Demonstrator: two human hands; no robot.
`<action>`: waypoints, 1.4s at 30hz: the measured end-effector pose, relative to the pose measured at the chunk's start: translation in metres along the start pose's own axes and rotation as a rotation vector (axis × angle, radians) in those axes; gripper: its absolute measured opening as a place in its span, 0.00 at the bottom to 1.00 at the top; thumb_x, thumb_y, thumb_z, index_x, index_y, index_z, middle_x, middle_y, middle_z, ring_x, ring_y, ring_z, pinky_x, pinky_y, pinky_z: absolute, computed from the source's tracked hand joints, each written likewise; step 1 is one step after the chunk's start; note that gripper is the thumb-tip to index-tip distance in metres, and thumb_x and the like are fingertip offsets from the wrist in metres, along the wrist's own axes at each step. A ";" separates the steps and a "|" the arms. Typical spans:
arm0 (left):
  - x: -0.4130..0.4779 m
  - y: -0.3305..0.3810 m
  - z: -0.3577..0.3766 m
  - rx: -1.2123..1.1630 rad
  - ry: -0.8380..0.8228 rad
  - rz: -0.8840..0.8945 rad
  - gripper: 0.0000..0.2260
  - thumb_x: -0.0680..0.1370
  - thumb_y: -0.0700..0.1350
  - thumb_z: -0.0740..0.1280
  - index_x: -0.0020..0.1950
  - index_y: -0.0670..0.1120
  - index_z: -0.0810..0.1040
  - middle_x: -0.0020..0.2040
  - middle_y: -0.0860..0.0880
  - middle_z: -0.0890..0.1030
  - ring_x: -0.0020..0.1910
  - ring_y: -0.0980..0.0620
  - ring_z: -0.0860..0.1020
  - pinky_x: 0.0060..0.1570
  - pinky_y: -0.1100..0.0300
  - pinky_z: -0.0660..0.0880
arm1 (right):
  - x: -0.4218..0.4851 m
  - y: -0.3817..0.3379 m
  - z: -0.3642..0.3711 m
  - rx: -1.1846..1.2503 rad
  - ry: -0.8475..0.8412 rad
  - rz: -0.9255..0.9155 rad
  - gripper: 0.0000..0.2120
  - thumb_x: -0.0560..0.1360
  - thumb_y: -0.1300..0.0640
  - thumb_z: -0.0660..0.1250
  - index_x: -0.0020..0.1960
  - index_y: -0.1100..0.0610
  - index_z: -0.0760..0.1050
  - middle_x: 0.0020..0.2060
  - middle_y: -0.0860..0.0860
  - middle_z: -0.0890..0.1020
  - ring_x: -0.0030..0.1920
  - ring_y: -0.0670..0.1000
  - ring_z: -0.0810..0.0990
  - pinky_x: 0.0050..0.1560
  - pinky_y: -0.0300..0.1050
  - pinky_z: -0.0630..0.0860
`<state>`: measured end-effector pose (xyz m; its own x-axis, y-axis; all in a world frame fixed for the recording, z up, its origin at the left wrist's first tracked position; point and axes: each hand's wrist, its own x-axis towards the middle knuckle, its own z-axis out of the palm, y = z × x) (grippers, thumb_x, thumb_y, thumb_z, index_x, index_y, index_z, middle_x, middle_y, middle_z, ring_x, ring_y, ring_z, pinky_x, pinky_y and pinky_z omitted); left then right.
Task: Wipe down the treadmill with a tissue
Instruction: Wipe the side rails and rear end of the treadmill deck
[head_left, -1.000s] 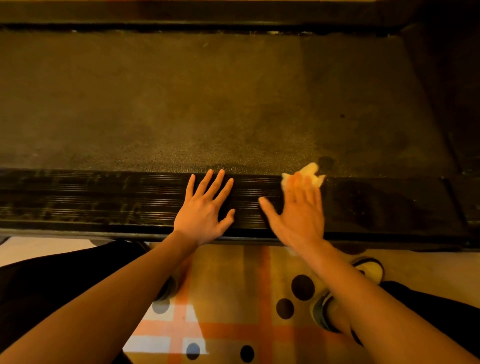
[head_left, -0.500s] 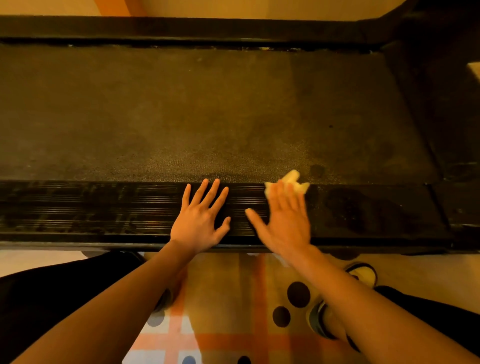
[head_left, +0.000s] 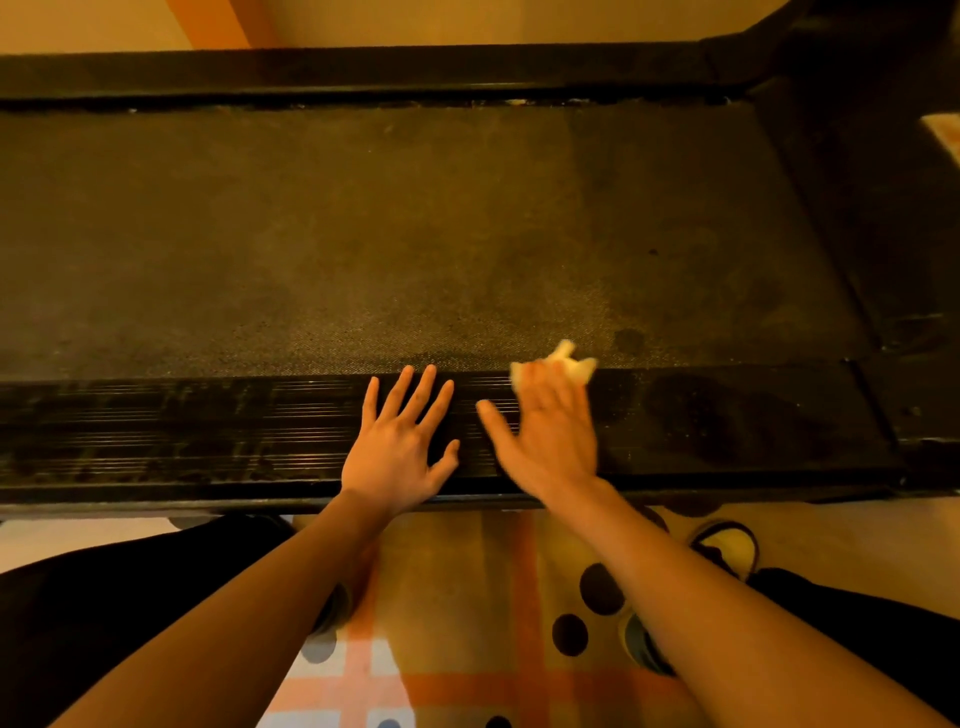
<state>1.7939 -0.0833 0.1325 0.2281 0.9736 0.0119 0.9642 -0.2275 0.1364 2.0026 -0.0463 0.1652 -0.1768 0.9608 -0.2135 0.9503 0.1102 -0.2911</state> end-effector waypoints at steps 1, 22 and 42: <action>0.000 0.000 0.000 -0.001 0.003 0.003 0.32 0.82 0.63 0.52 0.83 0.48 0.62 0.83 0.44 0.59 0.83 0.40 0.54 0.79 0.33 0.51 | -0.001 -0.013 0.004 0.009 -0.026 -0.060 0.48 0.76 0.26 0.31 0.85 0.55 0.49 0.84 0.53 0.51 0.84 0.53 0.41 0.83 0.56 0.40; 0.001 -0.001 0.001 -0.016 0.011 -0.003 0.32 0.82 0.63 0.53 0.84 0.49 0.60 0.84 0.45 0.58 0.83 0.41 0.53 0.79 0.34 0.49 | -0.008 0.096 -0.025 -0.177 -0.006 -0.032 0.48 0.75 0.24 0.32 0.85 0.54 0.47 0.84 0.53 0.52 0.84 0.52 0.45 0.82 0.56 0.40; 0.002 -0.001 0.001 -0.022 0.014 -0.010 0.32 0.82 0.63 0.52 0.83 0.50 0.61 0.83 0.45 0.60 0.83 0.41 0.54 0.80 0.34 0.49 | 0.001 0.113 -0.037 -0.089 -0.012 0.219 0.54 0.71 0.23 0.27 0.85 0.55 0.49 0.84 0.55 0.52 0.84 0.55 0.45 0.83 0.59 0.43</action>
<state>1.7937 -0.0815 0.1314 0.2160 0.9761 0.0243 0.9633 -0.2171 0.1579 2.1196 -0.0232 0.1660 0.0340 0.9613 -0.2734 0.9851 -0.0785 -0.1533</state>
